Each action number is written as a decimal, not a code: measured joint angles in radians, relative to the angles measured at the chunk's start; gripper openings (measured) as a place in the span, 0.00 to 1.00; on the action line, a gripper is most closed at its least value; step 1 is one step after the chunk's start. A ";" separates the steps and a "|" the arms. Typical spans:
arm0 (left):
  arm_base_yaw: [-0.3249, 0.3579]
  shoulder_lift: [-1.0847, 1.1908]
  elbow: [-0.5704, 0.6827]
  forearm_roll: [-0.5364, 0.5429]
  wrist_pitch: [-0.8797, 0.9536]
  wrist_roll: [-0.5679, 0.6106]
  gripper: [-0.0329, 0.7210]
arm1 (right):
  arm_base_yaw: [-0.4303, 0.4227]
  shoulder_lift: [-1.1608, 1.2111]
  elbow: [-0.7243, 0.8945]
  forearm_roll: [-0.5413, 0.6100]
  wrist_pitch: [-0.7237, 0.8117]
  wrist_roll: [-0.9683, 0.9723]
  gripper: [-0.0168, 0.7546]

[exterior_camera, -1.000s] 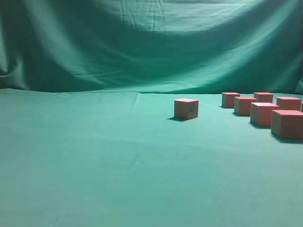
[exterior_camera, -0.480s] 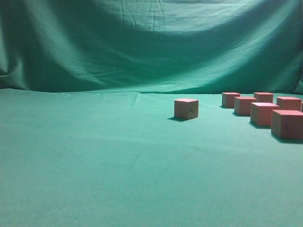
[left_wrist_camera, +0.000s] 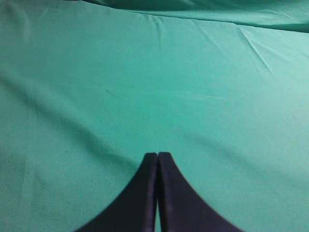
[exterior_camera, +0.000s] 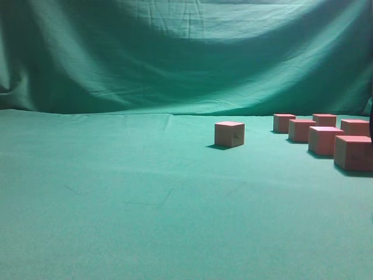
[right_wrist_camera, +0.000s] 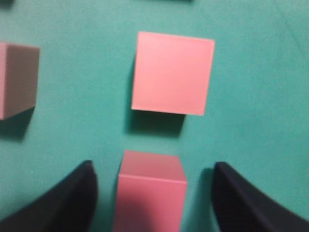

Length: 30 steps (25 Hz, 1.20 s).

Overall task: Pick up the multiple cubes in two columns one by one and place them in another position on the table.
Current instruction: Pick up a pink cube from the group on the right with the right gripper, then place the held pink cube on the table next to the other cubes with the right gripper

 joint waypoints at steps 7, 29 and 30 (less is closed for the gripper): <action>0.000 0.000 0.000 0.000 0.000 0.000 0.04 | 0.000 0.000 -0.002 -0.002 0.019 0.005 0.35; 0.000 0.000 0.000 0.000 0.000 0.000 0.04 | 0.198 0.241 -0.951 0.296 0.539 -0.622 0.35; 0.000 0.000 0.000 0.000 0.000 0.000 0.04 | 0.230 0.279 -0.985 0.260 0.542 -0.651 0.35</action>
